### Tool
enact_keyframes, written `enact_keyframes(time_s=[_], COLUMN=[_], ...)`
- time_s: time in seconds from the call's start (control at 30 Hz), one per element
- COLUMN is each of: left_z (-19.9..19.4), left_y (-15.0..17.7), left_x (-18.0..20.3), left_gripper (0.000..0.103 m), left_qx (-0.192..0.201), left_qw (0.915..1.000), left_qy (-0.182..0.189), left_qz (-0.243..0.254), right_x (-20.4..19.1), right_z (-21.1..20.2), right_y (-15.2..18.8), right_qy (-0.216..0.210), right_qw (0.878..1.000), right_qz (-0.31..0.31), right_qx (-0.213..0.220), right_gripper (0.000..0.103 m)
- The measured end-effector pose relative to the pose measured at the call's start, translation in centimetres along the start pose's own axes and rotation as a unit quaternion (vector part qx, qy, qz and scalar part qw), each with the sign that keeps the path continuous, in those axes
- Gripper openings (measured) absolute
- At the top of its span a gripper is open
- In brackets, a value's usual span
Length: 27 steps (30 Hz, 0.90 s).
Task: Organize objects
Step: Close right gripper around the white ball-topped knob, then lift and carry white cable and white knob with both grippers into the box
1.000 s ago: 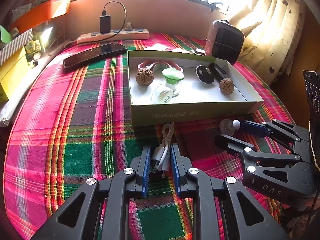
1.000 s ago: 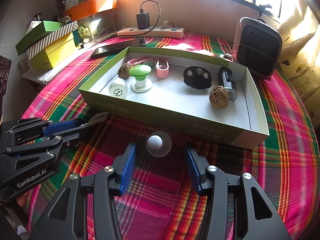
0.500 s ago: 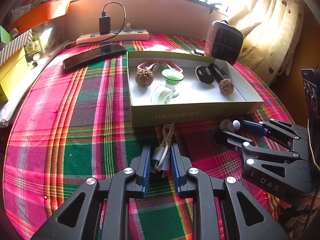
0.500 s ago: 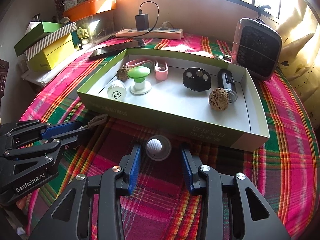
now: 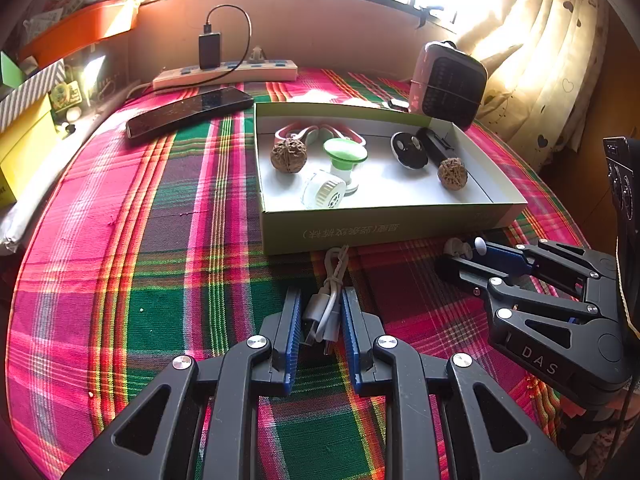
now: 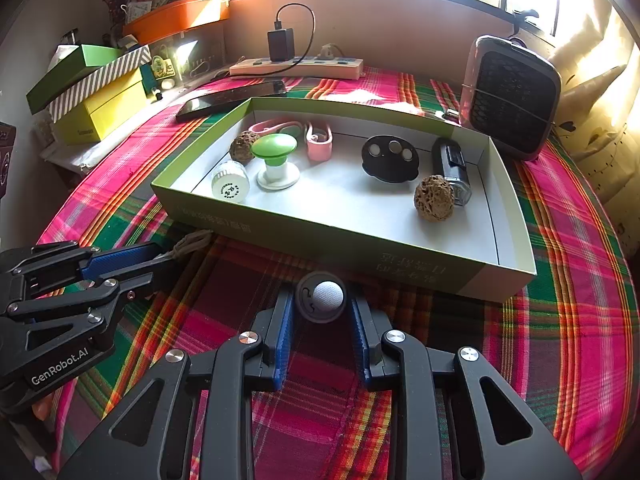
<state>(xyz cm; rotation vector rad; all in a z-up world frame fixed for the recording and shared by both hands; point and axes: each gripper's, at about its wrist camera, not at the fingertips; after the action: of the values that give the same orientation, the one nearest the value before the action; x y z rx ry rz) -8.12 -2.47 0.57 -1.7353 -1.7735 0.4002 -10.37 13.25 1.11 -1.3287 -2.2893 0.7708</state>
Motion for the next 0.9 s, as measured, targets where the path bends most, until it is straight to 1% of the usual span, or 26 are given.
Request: enact_keyframes(time_s=[0.53, 0.9], left_z=[-0.01, -0.17], left_y=[0.07, 0.05], left_x=[0.04, -0.01], left_gripper=[0.018, 0.018], left_qx=[0.000, 0.000], left_qw=[1.0000, 1.0000], left_qy=[0.000, 0.001], left_qz=[0.000, -0.005], right_x=[-0.15, -0.30], right_z=[-0.06, -0.34], right_y=[0.10, 0.27], right_qy=[0.001, -0.006], right_qw=[1.000, 1.000], right_qz=[0.000, 0.004], right_qx=[0.000, 0.003], right_gripper=[0.027, 0.027])
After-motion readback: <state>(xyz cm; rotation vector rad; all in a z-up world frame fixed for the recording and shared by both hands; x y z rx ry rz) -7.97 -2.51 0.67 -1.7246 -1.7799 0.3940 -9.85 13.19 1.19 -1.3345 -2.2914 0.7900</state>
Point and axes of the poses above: each gripper's, at about its wrist camera, not at the fingertips, and z roughly the way its jaws point, x to its right, y to its underside, and after that the axes turned 6 degrees about -z, right-handed
